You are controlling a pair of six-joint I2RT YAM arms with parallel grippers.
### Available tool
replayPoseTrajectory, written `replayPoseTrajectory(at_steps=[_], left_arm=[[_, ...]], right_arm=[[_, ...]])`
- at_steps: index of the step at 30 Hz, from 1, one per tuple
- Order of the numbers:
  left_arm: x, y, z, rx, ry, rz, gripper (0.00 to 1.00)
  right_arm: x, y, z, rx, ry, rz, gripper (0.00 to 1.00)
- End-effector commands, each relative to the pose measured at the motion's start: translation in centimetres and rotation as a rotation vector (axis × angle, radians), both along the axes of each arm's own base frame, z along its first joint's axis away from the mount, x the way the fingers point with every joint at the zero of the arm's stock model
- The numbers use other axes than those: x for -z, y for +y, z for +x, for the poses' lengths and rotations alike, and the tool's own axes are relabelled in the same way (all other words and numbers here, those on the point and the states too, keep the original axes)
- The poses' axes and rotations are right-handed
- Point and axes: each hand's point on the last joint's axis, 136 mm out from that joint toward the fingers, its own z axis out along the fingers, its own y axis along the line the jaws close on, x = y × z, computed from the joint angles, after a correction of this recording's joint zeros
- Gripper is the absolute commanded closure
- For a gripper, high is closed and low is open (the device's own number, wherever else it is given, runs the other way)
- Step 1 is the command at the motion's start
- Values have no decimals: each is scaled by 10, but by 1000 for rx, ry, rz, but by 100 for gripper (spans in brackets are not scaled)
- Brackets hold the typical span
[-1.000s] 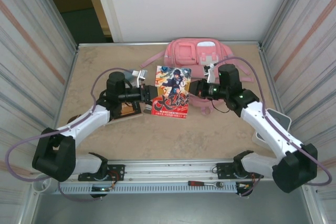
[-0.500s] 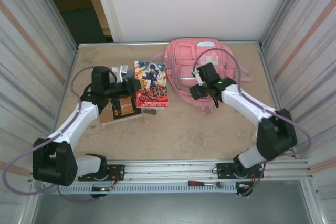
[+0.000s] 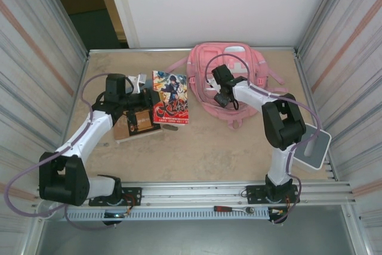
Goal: Pack the student bag
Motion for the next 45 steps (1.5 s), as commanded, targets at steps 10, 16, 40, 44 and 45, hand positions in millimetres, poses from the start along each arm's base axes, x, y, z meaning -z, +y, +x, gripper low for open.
replayPoseTrajectory(at_steps=[10,16,40,44,45], left_arm=[[-46,-18,12,28,-82,-135,100],[-53,-64,13,82,18,-225,100],[-60,-230,85,195,174,-460,100],[-50,-235,103,163,119,-431,100],[-43,-236,110,145,112,-426,100]], right_arm=[[-115,12,18,-44,-151,88,100],[-199,11,24,13,-272,306,100],[-259,33,42,-66,-302,642,100],[-261,41,39,-95,-284,683,100],[-261,42,38,-101,-281,689,100]])
